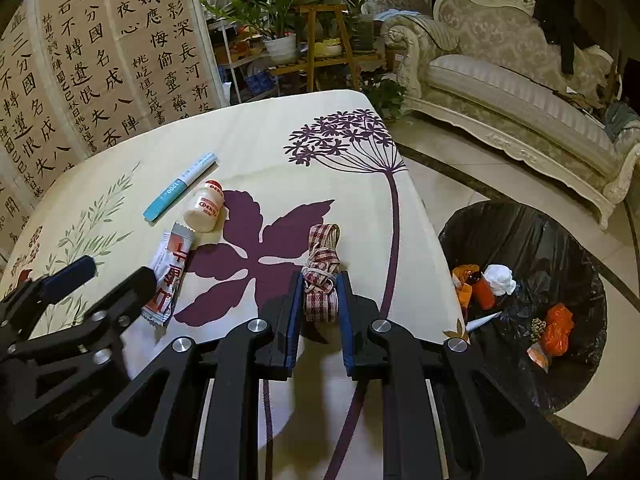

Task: Collect trash
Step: 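Grasp the checked cloth strip with the right tool while the left tool grasps the white packet, then carry the checked cloth and white packet over the black bin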

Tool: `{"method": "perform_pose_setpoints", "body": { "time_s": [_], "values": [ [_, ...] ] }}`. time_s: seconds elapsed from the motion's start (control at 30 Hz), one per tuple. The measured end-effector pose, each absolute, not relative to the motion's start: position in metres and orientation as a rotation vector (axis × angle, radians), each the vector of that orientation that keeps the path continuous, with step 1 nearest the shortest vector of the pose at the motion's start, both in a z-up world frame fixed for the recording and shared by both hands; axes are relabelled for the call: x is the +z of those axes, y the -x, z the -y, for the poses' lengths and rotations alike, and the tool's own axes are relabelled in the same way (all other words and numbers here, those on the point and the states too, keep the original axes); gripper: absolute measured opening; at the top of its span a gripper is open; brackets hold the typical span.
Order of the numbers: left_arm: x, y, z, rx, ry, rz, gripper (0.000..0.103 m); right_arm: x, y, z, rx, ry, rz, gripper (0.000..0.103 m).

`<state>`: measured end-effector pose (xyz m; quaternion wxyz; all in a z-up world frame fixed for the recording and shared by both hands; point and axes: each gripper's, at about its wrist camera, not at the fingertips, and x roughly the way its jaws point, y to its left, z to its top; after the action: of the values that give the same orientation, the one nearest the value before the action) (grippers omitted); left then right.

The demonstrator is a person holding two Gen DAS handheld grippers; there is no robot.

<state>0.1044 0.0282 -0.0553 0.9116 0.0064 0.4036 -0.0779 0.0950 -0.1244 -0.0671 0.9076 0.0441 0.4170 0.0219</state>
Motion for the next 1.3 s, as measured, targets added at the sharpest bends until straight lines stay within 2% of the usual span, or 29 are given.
{"method": "perform_pose_setpoints", "body": {
  "time_s": [0.13,0.2,0.23,0.37,0.43,0.47,0.53,0.57,1.3],
  "values": [
    [-0.06,-0.11,-0.025,-0.171,-0.017,-0.862,0.076,-0.07,-0.095,0.126,0.055,-0.098,-0.862,0.017],
    [-0.061,-0.109,-0.022,-0.181,-0.034,-0.867,0.066,-0.071,-0.095,0.127,0.057,-0.102,-0.864,0.017],
    [-0.062,-0.109,-0.02,-0.188,-0.044,-0.872,0.065,-0.071,-0.095,0.128,0.058,-0.104,-0.866,0.017],
    [-0.066,-0.109,-0.018,-0.22,-0.045,-0.901,0.043,-0.072,-0.095,0.128,0.058,-0.106,-0.867,0.017],
    [-0.066,-0.108,-0.017,-0.229,-0.048,-0.897,0.036,-0.072,-0.095,0.128,0.06,-0.104,-0.87,0.017],
    [-0.066,-0.107,-0.017,-0.24,-0.051,-0.898,0.025,-0.072,-0.095,0.128,0.059,-0.102,-0.87,0.017],
    [-0.066,-0.107,-0.018,-0.246,-0.051,-0.894,0.025,-0.071,-0.095,0.128,0.057,-0.1,-0.871,0.017],
    [-0.066,-0.107,-0.019,-0.248,-0.047,-0.894,0.02,-0.071,-0.095,0.128,0.057,-0.098,-0.871,0.017],
    [-0.036,-0.069,-0.024,-0.242,-0.04,-0.774,0.018,-0.058,-0.056,0.129,0.009,-0.092,-0.835,0.017]
  ]
}}
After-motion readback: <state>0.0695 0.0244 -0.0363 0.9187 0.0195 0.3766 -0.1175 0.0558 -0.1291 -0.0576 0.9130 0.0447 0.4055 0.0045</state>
